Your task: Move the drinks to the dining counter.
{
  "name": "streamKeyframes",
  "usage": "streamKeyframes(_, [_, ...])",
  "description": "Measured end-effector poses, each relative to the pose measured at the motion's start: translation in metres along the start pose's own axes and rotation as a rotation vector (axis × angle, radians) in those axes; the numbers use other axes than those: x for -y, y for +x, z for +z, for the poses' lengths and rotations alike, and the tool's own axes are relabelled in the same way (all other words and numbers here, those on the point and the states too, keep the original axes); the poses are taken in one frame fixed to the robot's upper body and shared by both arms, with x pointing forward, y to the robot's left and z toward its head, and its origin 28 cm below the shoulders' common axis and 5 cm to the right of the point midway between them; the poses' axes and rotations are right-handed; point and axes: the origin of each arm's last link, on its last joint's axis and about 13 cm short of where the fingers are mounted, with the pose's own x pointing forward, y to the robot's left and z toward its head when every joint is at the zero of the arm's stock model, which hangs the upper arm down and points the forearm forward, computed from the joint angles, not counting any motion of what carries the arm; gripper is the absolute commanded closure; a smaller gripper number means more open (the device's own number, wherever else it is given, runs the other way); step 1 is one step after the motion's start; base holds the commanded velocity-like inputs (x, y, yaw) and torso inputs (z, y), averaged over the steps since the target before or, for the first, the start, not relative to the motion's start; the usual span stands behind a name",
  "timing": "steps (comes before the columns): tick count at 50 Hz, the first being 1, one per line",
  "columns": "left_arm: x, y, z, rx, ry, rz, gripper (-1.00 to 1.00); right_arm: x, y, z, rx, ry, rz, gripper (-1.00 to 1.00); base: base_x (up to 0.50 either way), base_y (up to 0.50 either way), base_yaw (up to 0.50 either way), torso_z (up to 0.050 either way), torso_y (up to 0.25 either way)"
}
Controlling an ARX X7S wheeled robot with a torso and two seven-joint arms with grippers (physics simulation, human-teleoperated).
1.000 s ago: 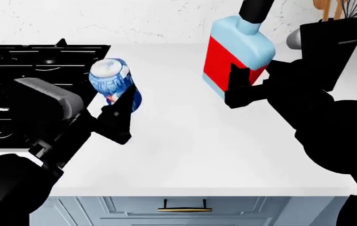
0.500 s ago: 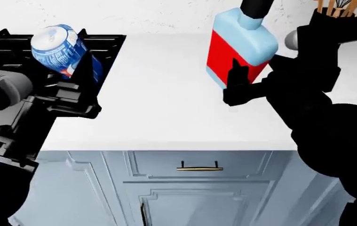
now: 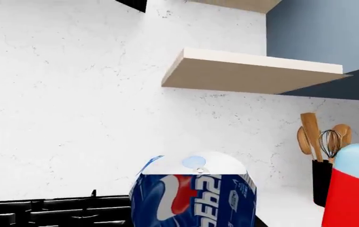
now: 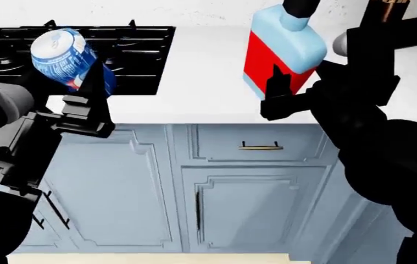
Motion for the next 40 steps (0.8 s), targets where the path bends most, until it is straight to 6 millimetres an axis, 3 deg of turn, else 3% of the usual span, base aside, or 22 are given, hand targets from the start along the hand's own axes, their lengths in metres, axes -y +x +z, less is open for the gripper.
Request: streamKeyframes(40, [0.0005,-0.0012,-0.0004,-0.008,0.005,-0.008,1.00,-0.0004,-0.0016,-0.0027,-0.003,0.002,0.004,1.00,-0.50,0.27,0.00,0.001,0.000])
